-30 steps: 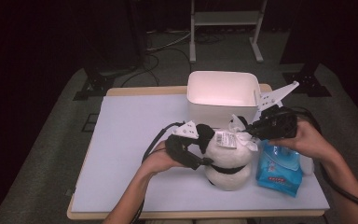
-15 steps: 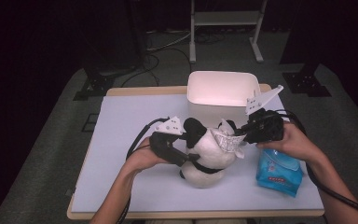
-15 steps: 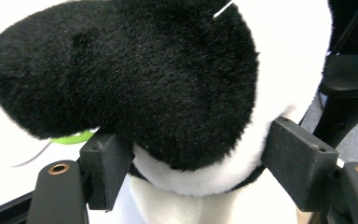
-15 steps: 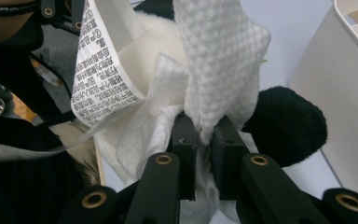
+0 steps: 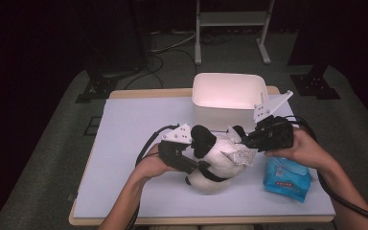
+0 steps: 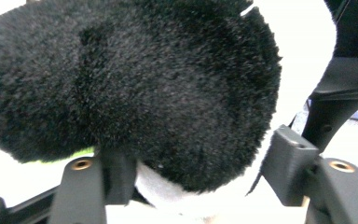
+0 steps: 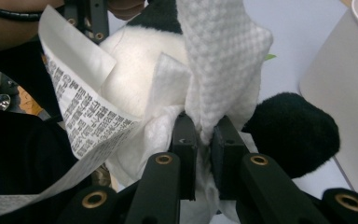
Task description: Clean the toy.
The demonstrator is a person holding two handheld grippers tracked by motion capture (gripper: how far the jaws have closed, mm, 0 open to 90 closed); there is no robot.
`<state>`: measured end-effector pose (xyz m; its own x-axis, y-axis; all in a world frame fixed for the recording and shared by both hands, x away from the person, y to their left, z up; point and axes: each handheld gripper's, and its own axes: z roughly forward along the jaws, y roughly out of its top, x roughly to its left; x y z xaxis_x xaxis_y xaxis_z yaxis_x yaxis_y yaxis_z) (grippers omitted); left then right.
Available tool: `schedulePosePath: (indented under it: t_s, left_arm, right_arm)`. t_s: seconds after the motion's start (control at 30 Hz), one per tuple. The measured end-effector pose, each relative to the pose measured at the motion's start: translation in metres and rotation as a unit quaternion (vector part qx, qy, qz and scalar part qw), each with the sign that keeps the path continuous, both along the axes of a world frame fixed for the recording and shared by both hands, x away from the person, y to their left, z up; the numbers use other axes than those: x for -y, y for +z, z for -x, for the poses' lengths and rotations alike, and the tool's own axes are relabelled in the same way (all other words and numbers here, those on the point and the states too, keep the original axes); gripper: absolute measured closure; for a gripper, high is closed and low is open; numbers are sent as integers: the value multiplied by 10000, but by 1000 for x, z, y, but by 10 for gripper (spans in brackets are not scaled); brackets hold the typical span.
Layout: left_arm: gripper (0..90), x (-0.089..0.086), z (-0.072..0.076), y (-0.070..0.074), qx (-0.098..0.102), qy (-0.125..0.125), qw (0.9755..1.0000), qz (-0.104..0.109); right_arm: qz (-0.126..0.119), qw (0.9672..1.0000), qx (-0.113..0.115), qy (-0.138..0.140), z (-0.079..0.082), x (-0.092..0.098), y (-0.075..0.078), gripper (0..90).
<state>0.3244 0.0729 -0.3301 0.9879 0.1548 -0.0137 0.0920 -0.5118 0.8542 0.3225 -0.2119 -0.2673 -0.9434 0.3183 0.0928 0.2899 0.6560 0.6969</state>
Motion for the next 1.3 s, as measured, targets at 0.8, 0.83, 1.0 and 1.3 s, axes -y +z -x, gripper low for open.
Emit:
schedulePosePath:
  t_s: [0.8,0.83,1.0,1.3]
  left_arm:
    - [448,-4,5,-2,13,-250,9997,-21]
    - [448,-4,4,-2,6,-240,9997,-16]
    - [448,-3,5,-2,-13,-248,9997,-10]
    - [449,-6,6,-4,-27,-329,9994,70]
  right_arm:
    - [276,9985,255,396,-5,-50,22,814]
    - [291,9985,241,384,-7,-53,22,814]
    - [286,9986,228,381,-16,-64,24,813]
    - [304,9987,254,305,-20,-61,23,814]
